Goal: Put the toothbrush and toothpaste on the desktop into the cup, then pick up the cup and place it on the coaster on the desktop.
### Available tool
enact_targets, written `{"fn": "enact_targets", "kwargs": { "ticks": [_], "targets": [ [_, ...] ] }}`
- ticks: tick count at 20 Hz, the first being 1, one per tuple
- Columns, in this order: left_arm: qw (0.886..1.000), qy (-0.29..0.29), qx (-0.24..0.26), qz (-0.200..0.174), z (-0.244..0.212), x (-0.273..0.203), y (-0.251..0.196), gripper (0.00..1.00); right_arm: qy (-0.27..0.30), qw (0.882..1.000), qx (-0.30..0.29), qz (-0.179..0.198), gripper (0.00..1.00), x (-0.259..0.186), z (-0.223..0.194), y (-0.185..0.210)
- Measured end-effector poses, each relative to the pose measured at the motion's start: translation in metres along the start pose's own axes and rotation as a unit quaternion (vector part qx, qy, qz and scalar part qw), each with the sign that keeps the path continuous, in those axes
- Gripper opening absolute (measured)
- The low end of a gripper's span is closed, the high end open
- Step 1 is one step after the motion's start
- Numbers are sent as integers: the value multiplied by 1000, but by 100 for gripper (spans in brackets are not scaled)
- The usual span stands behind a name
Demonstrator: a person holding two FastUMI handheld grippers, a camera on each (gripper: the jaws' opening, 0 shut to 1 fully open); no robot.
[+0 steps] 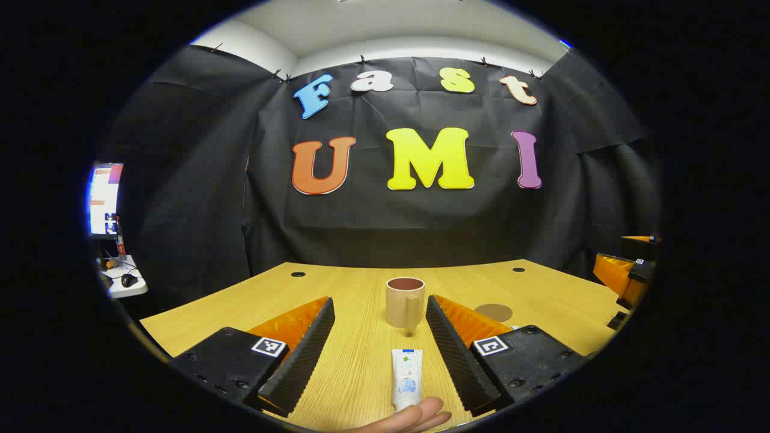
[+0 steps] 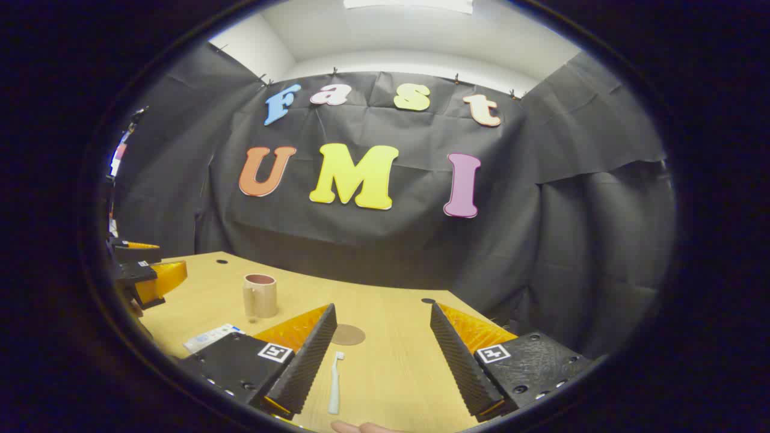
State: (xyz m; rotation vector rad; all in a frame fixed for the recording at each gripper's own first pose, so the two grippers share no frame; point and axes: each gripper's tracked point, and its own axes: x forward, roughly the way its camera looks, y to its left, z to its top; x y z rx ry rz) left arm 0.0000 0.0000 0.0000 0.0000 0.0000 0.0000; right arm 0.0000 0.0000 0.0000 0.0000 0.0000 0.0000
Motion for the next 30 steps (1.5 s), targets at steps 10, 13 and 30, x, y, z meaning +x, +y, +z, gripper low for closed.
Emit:
{"fn": "enact_targets", "kwargs": {
  "ticks": [10,13,30],
  "targets": [
    [1000,21,-12,1,-10,3,-4,97,11,1000,14,-5,95,2,-5,-7],
    [999,28,-19,5,-15,5,-1,97,8,1000,4,-14,96,5,-4,-14],
    [960,280,6,-21,-134,-13,-21,98,33,999,-12,21,95,11,-42,1]
  ]
}}
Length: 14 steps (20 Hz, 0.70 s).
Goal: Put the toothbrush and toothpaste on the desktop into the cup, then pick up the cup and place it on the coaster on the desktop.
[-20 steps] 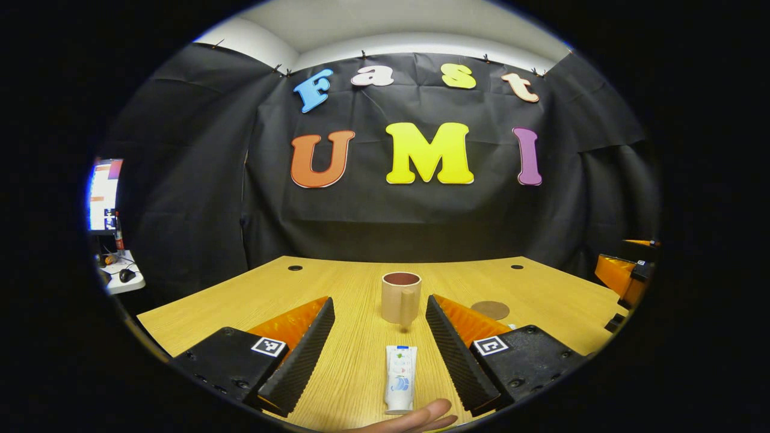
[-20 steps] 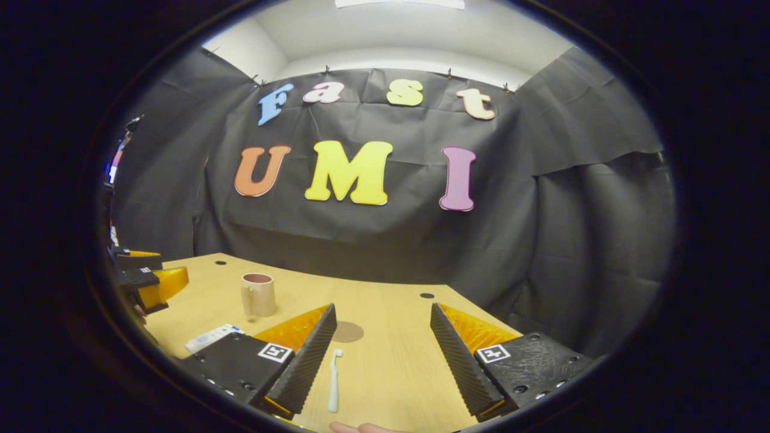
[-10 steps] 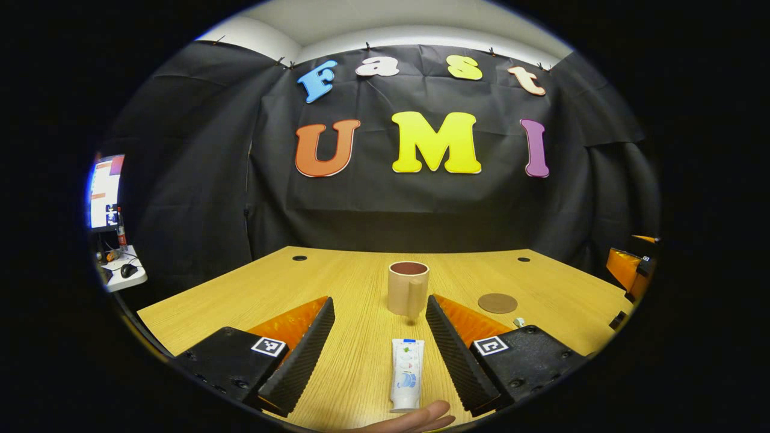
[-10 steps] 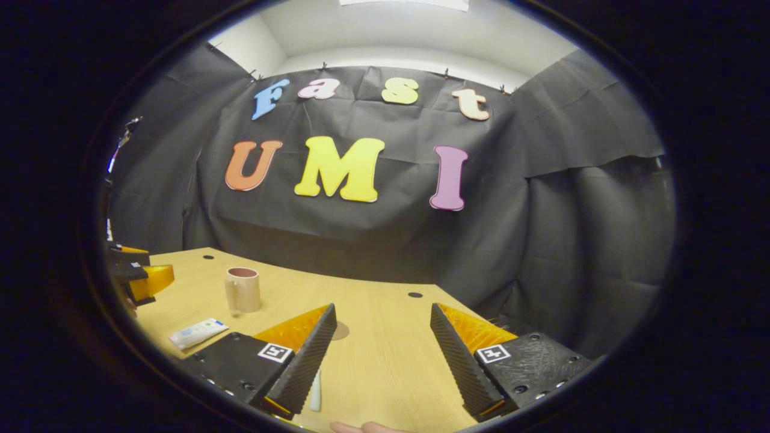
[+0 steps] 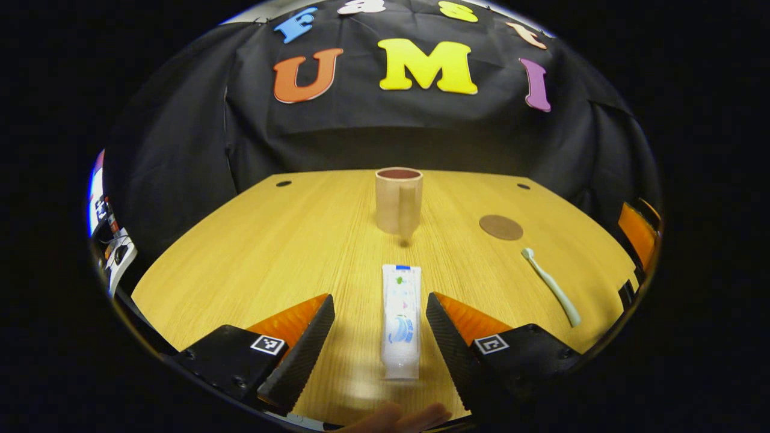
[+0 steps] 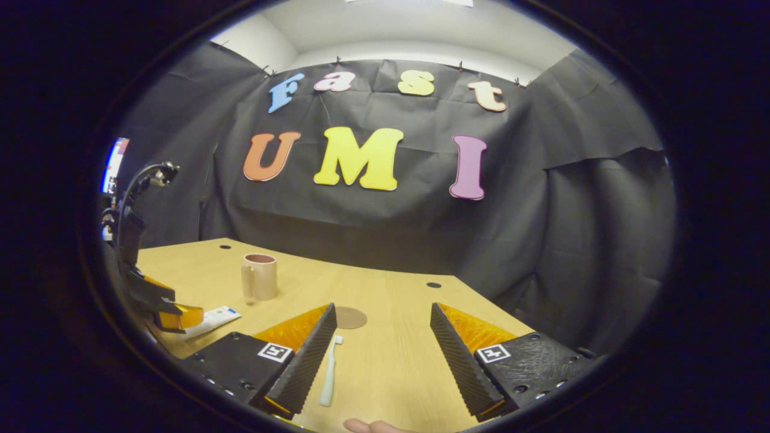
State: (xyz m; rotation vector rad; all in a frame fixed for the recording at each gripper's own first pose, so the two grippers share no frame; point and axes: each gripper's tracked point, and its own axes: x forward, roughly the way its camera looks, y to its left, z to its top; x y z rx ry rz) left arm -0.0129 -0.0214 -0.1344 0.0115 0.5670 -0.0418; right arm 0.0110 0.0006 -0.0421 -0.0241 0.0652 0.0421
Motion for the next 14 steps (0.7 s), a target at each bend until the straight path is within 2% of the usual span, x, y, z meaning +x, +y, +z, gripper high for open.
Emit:
{"fn": "enact_targets", "kwargs": {
  "ticks": [4,7,8,9,13,14],
  "targets": [
    [999,48,-6,-14,-16,6,-7,95,21,1000,-7,5,95,4,-18,2],
    [998,62,8,-11,-17,3,0,83,31,999,1,8,95,5,-22,3],
    [998,65,10,-14,-16,1,0,84,33,999,2,9,95,5,-24,4],
    [997,71,14,-16,-18,3,-2,69,34,999,0,8,95,6,-24,4],
    [996,82,21,-24,-20,2,-5,49,31,999,-13,3,95,5,-21,2],
    [996,87,19,-23,-21,0,-4,47,32,999,-14,3,95,6,-22,3]
  ]
}}
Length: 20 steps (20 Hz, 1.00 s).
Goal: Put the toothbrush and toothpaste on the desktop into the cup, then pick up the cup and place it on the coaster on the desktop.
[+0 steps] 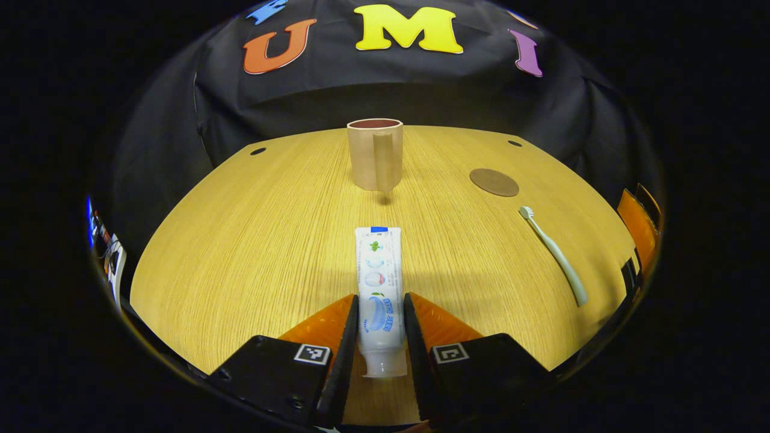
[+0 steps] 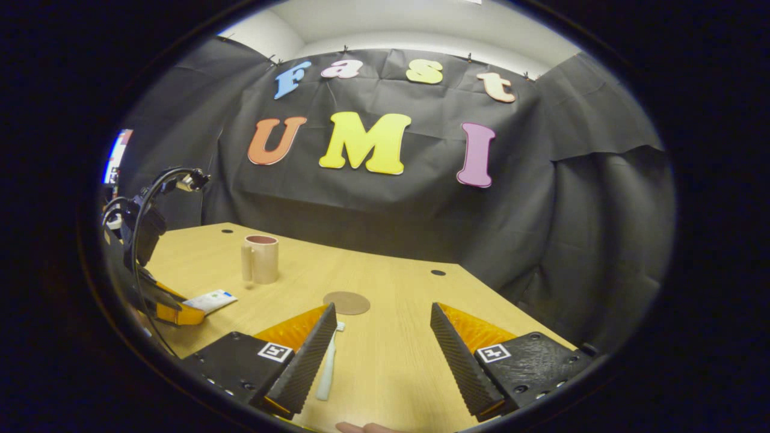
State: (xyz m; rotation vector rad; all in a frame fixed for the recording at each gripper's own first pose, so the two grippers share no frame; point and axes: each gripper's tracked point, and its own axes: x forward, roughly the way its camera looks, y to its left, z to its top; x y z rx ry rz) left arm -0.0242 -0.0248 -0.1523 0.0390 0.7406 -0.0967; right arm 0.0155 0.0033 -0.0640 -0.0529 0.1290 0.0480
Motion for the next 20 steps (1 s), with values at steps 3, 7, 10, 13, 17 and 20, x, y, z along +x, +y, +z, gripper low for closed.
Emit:
{"fn": "enact_targets", "kwargs": {
  "ticks": [3,7,10,13,17,20],
  "targets": [
    [1000,7,9,-1,-2,-2,0,52,4,1000,4,0,96,2,2,3],
    [1000,6,2,-14,-2,-3,-2,40,23,1000,11,3,95,12,0,7],
    [999,-42,-8,-14,16,-10,-3,39,53,998,16,10,95,23,-11,16],
    [993,-118,-21,4,46,-18,4,39,100,994,23,25,97,35,-30,29],
    [975,-219,-33,24,84,-36,12,39,157,987,32,32,94,47,-56,40],
    [956,-288,-33,43,111,-60,24,39,197,979,35,36,93,55,-72,48]
  ]
}}
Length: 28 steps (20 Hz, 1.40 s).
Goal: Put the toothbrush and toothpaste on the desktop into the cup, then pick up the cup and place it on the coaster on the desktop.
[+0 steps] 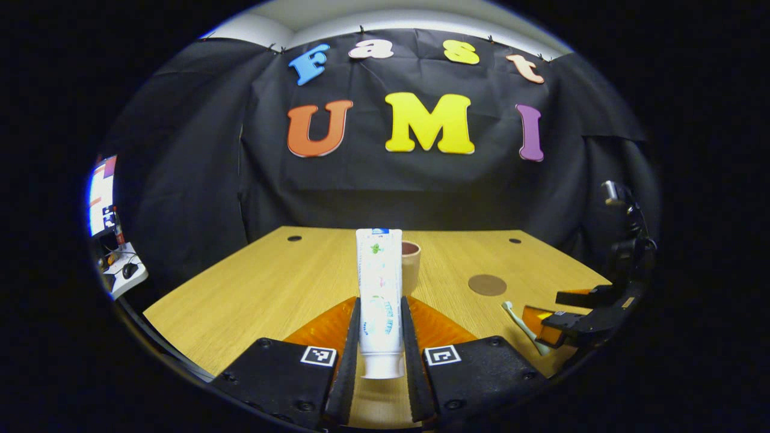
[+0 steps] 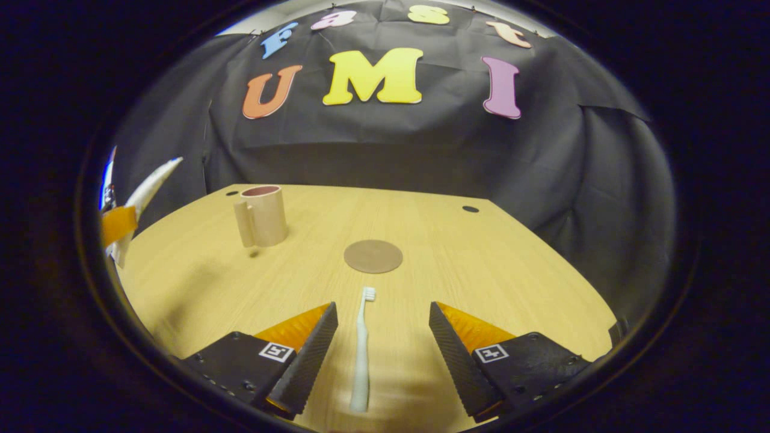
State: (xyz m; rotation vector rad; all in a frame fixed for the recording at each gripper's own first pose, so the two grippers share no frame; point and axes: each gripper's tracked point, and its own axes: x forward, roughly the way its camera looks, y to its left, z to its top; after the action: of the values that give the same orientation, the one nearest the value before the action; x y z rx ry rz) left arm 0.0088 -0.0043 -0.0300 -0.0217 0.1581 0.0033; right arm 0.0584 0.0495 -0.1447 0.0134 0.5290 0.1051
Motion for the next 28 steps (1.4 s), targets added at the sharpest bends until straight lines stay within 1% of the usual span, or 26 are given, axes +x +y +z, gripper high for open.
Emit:
{"fn": "enact_targets", "kwargs": {
  "ticks": [1,2,4,5,6,7,8,9,10,11,12,13,14,16,17,18,20,24,26,28],
  "targets": [
    [1000,-12,-4,2,6,-3,2,39,15,1000,0,-6,88,5,-5,0],
    [1000,-13,-11,0,11,-7,4,39,31,999,0,-7,87,8,-11,3],
    [1000,-7,-23,-12,22,-24,5,39,56,998,1,2,78,12,-19,11],
    [999,-3,-28,-14,23,-32,7,39,67,998,1,7,70,14,-23,14],
    [999,3,-30,-14,22,-33,8,39,80,997,3,11,64,14,-28,16],
    [999,6,-31,-13,20,-32,9,39,77,997,7,18,51,11,-24,18],
    [999,7,-32,-11,20,-32,10,39,84,996,1,16,51,14,-29,17],
    [999,4,-34,-11,22,-33,10,39,81,996,-6,19,44,14,-28,18],
    [999,1,-32,-9,24,-33,11,39,83,996,-5,12,40,13,-30,16],
    [1000,-3,-30,-7,25,-33,12,39,86,996,-1,13,18,13,-32,17],
    [1000,-6,-29,-6,26,-32,13,39,84,996,-3,15,7,12,-31,18],
    [1000,-5,-28,-8,25,-31,12,39,86,996,1,15,11,6,-35,18],
    [999,-5,-30,-10,24,-31,11,39,87,996,11,18,4,11,-31,17],
    [999,-1,-35,-12,23,-28,11,39,85,995,30,30,4,9,-28,17],
    [999,2,-36,-10,21,-25,13,39,78,996,34,36,1,6,-26,16],
    [999,3,-38,-6,20,-23,17,39,69,996,35,34,1,4,-24,12],
    [999,10,-40,2,18,-19,22,39,43,998,42,36,1,-5,-14,7],
    [998,22,-52,4,15,-7,25,39,-22,999,38,25,1,-28,16,-5],
    [999,15,-45,-5,22,3,21,40,-57,998,29,20,1,-41,35,-6],
    [999,6,-44,-22,31,20,15,39,-87,996,17,23,0,-52,51,-2]
  ]
}}
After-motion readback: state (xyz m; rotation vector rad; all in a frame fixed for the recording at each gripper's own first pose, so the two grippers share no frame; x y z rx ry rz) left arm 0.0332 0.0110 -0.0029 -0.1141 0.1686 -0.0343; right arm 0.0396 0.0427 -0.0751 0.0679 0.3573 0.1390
